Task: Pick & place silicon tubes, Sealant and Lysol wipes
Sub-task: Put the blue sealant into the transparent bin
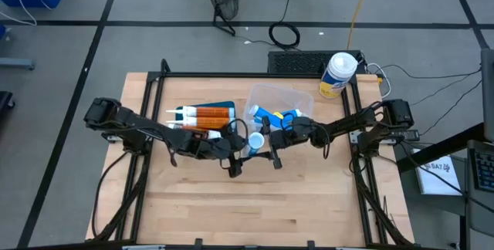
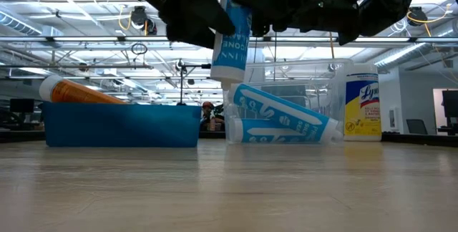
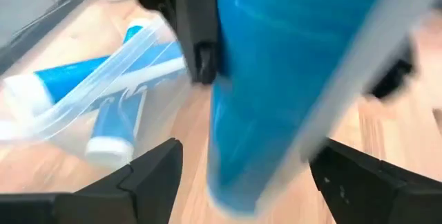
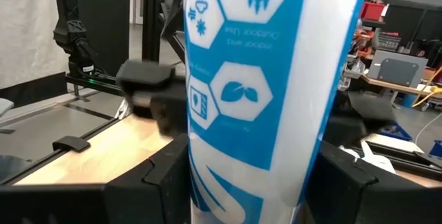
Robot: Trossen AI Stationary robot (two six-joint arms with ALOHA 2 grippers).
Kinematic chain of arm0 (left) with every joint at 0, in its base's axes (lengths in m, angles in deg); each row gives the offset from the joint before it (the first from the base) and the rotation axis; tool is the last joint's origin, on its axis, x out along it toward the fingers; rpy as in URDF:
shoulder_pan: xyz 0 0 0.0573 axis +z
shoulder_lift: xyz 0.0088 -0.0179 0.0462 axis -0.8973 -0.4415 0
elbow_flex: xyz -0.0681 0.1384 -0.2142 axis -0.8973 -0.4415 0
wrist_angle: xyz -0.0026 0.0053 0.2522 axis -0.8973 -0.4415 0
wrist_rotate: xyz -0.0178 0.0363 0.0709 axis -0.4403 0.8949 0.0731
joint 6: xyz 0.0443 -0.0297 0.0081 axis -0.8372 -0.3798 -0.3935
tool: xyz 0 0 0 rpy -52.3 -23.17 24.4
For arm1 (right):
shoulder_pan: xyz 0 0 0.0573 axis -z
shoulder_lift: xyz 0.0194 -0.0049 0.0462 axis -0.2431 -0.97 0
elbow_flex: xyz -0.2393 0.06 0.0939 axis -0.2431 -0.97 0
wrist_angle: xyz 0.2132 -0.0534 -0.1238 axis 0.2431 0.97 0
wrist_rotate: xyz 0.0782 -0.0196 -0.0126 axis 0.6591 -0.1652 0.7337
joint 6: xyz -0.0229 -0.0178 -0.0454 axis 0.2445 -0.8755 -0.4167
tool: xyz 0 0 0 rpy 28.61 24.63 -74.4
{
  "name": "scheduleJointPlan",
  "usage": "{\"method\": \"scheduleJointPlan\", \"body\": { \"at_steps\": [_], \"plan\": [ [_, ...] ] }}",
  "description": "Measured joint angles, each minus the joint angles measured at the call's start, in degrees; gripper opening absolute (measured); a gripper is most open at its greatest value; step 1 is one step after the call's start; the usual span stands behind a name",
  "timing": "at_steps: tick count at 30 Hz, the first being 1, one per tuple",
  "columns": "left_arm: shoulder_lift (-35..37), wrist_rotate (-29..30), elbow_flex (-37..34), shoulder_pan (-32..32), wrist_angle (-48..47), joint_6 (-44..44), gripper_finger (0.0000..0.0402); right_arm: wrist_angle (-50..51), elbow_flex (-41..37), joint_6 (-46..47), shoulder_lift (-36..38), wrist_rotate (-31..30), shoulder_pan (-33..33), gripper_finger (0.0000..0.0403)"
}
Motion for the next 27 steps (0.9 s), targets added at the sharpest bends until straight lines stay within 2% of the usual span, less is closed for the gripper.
{"method": "scheduleJointPlan", "body": {
  "at_steps": [5, 11, 15, 23, 27],
  "plan": [
    [5.2, 0.2, -0.2, -1.1, -4.6, -1.4, 0.0307, 0.4, 0.0, 0.0, 0.0, 0.0, 0.0, 0.0209],
    [14.1, 2.0, -3.8, -3.9, -3.0, -5.6, 0.0319, 0.5, 0.0, -0.2, 0.0, 0.0, 0.0, 0.0209],
    [21.4, 4.9, -10.5, -5.3, 0.9, -5.8, 0.0325, 0.8, 0.0, -0.2, 0.0, -0.1, 0.0, 0.0209],
    [36.4, 5.2, -28.5, -6.6, 16.6, -6.3, 0.0316, 0.4, 0.0, -0.2, 0.0, -0.2, 0.0, 0.0209],
    [43.0, 5.2, -35.0, -6.8, 20.6, -7.6, 0.0310, 0.5, 0.0, -0.2, 0.0, -0.2, 0.0, 0.0209]
  ]
}}
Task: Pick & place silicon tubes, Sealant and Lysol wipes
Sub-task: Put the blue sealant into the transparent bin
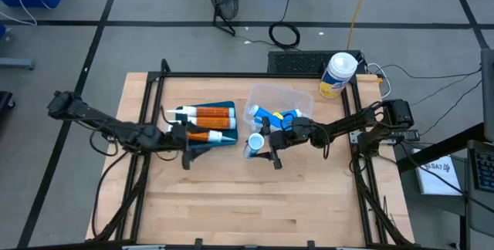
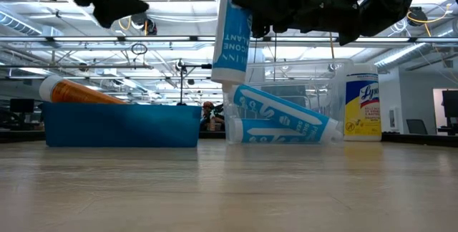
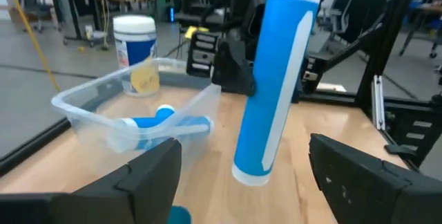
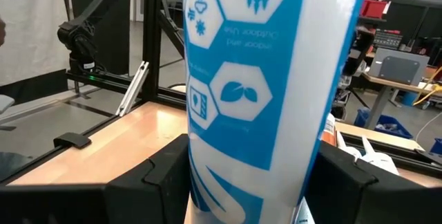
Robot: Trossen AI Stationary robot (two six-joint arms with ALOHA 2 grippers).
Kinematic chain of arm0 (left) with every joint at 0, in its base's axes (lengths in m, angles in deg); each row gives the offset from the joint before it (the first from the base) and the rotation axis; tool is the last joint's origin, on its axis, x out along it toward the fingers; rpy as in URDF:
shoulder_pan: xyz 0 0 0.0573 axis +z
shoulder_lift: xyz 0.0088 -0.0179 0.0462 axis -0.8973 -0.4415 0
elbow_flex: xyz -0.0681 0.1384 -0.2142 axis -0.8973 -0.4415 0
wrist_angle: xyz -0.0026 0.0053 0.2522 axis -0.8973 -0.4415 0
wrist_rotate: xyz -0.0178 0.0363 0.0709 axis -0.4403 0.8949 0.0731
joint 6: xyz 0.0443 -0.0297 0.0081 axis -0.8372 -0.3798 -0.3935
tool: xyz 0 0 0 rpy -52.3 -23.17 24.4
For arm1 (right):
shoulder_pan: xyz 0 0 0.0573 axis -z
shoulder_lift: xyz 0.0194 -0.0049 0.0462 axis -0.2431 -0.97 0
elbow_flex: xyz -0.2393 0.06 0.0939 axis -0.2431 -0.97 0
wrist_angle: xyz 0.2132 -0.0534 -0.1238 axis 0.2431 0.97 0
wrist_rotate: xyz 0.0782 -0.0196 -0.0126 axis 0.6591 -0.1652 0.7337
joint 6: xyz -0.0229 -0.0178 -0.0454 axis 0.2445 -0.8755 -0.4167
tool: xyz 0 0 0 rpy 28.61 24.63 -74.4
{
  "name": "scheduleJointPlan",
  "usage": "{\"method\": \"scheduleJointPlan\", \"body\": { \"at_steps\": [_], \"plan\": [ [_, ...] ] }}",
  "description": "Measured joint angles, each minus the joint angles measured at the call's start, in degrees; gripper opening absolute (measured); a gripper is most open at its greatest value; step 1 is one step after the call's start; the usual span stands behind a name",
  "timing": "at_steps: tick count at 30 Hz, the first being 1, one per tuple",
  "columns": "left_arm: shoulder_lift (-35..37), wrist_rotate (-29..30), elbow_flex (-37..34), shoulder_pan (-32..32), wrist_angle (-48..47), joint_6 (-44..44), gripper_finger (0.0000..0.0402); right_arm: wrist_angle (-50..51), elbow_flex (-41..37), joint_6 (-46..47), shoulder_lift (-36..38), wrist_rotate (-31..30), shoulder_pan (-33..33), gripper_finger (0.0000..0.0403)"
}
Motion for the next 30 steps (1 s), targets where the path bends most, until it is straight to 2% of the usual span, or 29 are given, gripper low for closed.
{"method": "scheduleJointPlan", "body": {
  "at_steps": [3, 8, 18, 21, 24, 26, 30],
  "plan": [
    [4.5, 0.0, -3.0, 0.0, 1.1, -1.0, 0.0312, 0.0, 0.0, -0.1, 0.0, 0.0, 0.0, 0.0209],
    [12.0, -0.1, -3.7, 0.2, -1.9, -2.2, 0.0323, 0.5, 0.0, -0.1, 0.0, 0.0, 0.0, 0.0209],
    [29.5, -4.3, -3.7, 7.2, -20.3, 3.8, 0.0325, 0.4, 0.0, 1.3, 0.0, 0.0, 1.1, 0.0209],
    [30.8, -9.1, -5.2, 8.8, -16.9, 2.4, 0.0320, 0.4, 0.0, 1.3, 0.0, 0.0, 1.4, 0.0209],
    [31.0, -14.4, -8.6, 10.0, -9.3, -1.1, 0.0314, 0.4, 0.0, 1.3, 0.0, 0.0, 1.6, 0.0209],
    [31.0, -15.9, -11.3, 11.1, -5.9, -2.2, 0.0311, 0.5, 0.0, 1.4, 0.0, 0.0, 1.6, 0.0209],
    [31.0, -16.1, -15.5, 13.7, -5.1, -1.2, 0.0313, 1.1, 0.0, 1.4, 0.0, 0.1, 1.6, 0.0209]
  ]
}}
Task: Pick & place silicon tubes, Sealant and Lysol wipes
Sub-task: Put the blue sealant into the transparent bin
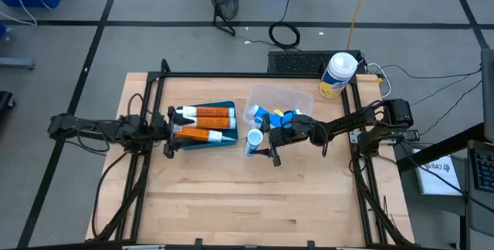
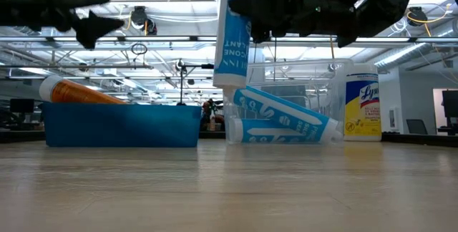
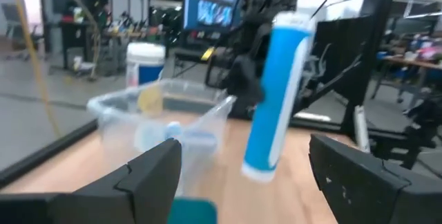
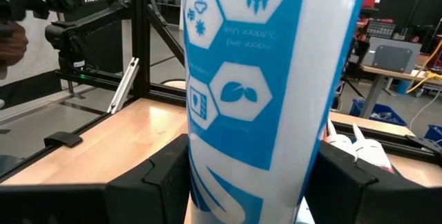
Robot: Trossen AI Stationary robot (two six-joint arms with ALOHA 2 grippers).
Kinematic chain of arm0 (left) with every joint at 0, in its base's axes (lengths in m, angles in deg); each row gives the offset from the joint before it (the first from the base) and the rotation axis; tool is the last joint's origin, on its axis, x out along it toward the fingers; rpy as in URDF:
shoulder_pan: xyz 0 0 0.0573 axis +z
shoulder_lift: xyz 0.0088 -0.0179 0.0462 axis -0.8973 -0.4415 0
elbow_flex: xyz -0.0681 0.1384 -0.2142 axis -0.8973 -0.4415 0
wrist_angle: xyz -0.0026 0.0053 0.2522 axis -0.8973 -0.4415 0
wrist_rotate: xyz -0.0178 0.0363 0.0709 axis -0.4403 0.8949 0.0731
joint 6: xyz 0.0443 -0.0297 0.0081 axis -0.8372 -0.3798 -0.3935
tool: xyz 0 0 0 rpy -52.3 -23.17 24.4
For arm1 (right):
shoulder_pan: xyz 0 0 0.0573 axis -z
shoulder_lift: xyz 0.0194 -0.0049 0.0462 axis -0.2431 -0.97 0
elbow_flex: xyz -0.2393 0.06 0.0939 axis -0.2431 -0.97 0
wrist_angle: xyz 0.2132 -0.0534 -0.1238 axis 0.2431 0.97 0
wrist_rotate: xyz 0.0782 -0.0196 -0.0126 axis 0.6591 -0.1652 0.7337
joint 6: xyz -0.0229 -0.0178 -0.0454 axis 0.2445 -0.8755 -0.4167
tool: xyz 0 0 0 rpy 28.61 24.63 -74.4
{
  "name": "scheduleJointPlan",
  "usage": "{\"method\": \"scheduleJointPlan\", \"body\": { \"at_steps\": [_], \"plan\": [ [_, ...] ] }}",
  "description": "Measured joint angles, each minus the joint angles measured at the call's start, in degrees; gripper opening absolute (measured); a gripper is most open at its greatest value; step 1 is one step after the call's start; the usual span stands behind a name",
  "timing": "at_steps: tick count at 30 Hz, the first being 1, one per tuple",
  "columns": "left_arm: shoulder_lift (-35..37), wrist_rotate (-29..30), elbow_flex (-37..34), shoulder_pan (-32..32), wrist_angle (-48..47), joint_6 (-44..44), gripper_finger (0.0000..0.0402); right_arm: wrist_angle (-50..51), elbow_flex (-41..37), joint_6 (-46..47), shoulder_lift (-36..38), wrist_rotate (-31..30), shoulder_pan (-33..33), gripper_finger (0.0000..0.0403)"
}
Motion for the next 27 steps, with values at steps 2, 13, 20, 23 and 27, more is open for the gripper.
{"method": "scheduleJointPlan", "body": {
  "at_steps": [2, 13, 20, 23, 27],
  "plan": [
    [0.1, -0.7, -1.4, 1.5, 0.0, 1.1, 0.0317, 0.4, 0.0, 0.0, 0.0, 0.0, 0.0, 0.0209],
    [5.0, -8.5, -4.5, 6.4, -0.1, 1.8, 0.0327, 1.3, 0.0, 0.0, 0.0, 0.1, 0.0, 0.0209],
    [6.1, -7.7, -6.9, 6.4, -1.0, 2.0, 0.0315, 1.5, 0.0, 0.0, 0.0, 0.1, 0.0, 0.0209],
    [6.1, -6.5, -6.9, 6.4, -1.2, 2.0, 0.0311, 1.5, 0.0, 0.4, 0.0, 0.1, 0.0, 0.0209],
    [5.6, -6.3, -6.9, 6.4, -1.9, 2.2, 0.0313, 1.4, 0.0, 2.7, 1.0, 0.1, 0.0, 0.0209]
  ]
}}
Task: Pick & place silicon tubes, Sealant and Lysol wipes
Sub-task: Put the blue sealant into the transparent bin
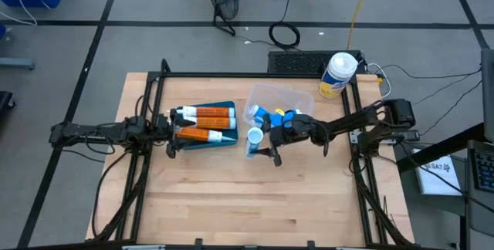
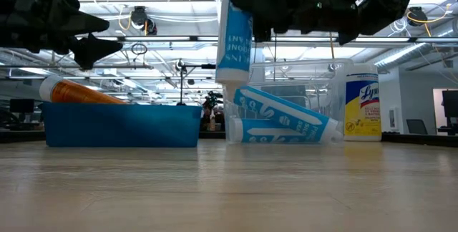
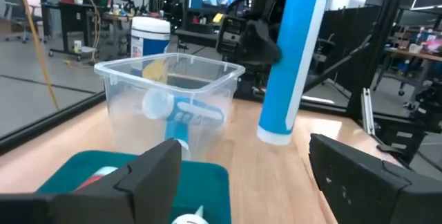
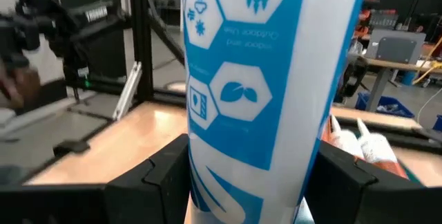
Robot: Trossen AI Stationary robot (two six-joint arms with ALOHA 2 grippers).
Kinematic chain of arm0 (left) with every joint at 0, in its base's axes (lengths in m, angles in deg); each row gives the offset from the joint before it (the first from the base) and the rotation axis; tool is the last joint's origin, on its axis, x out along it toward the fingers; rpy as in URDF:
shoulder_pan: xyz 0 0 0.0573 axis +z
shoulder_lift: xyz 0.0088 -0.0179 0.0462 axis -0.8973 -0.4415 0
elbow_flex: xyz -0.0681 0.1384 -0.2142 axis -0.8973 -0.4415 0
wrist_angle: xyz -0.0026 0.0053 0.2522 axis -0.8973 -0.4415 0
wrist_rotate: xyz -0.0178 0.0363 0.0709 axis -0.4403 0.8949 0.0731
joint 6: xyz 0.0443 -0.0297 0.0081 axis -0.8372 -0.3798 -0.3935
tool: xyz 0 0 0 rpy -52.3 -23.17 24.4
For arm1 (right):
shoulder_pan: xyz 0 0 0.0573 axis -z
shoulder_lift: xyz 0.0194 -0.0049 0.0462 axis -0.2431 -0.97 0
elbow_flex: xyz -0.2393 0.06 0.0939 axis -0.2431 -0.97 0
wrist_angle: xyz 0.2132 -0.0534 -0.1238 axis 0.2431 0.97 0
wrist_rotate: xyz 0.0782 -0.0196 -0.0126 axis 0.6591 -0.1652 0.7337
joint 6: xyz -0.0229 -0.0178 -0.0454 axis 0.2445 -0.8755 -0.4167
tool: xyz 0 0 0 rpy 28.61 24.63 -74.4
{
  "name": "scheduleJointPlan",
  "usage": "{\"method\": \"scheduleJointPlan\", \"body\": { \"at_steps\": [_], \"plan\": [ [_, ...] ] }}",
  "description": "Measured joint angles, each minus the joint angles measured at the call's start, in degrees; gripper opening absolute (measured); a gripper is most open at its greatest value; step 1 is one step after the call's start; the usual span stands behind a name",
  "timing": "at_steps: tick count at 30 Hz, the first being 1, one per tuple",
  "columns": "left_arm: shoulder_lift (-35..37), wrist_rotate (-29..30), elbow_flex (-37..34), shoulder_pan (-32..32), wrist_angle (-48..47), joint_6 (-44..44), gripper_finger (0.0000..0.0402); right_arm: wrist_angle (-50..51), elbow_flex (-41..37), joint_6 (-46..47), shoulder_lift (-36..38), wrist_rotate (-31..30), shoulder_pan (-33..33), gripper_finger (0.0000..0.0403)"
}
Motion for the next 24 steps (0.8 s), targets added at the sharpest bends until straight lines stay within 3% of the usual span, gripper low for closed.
{"method": "scheduleJointPlan", "body": {
  "at_steps": [7, 12, 19, 24],
  "plan": [
    [0.0, 0.0, 0.0, 0.0, 0.4, 0.0, 0.0324, 1.6, 1.6, 1.5, 6.3, -0.1, -1.2, 0.0209],
    [0.0, 0.3, 0.0, 0.0, 0.4, 0.2, 0.0318, 15.5, 12.5, 1.2, 13.0, -1.1, -1.8, 0.0209],
    [0.0, 0.8, 0.1, 0.0, 0.5, 0.2, 0.0308, 52.3, 39.7, -7.7, 10.8, -20.2, -3.0, 0.0209],
    [0.0, 0.9, 0.1, 0.0, 0.5, 0.2, 0.0316, 70.7, 52.8, -8.5, 5.8, -31.8, -2.4, 0.0209]
  ]
}}
